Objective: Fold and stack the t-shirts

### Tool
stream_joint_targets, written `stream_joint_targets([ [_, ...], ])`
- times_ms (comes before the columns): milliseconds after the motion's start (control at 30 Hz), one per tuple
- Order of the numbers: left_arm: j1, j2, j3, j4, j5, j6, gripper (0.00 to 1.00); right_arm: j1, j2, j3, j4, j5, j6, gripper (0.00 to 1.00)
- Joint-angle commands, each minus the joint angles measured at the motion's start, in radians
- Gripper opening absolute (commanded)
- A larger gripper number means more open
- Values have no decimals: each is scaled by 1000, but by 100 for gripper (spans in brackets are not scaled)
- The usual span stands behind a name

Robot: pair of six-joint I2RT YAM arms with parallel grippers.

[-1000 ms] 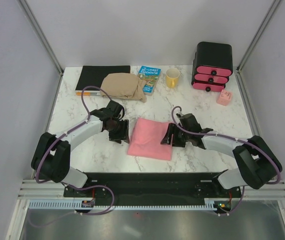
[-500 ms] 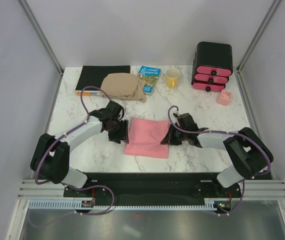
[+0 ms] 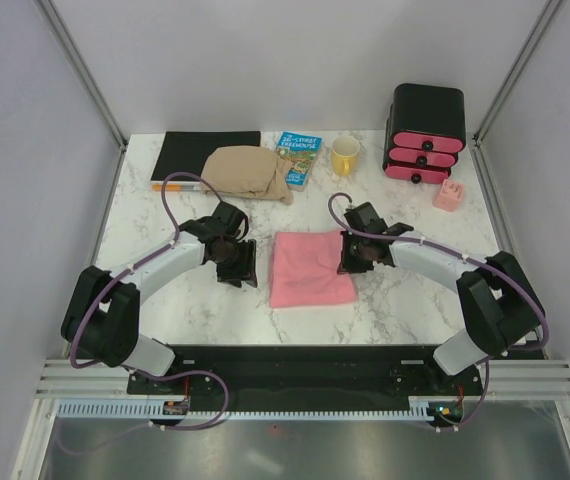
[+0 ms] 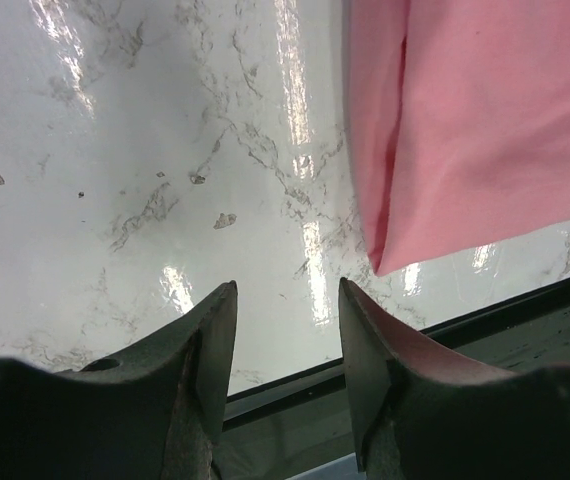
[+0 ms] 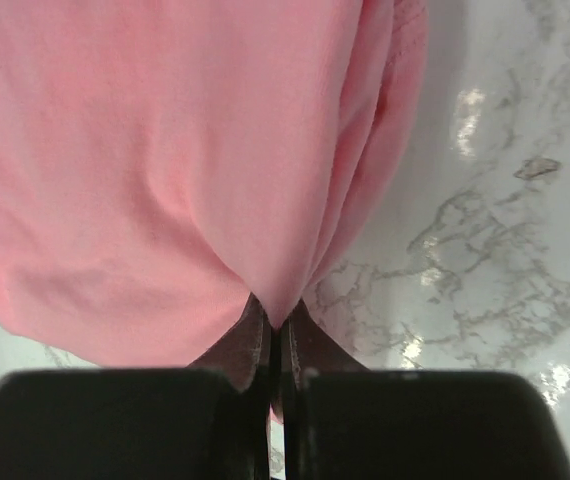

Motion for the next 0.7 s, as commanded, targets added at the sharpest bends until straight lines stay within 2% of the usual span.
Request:
stream_joint_targets([
  [0,-1,9,18,5,-21,24,52,-2,-35,86,-177,130,-38,0],
  [300,-1,17,33,4,-18,45,51,-61,7,189,-342,224,-90,0],
  [667,5,17,49,1,-33,54,51,-113,8,181,-364,196,-114,0],
])
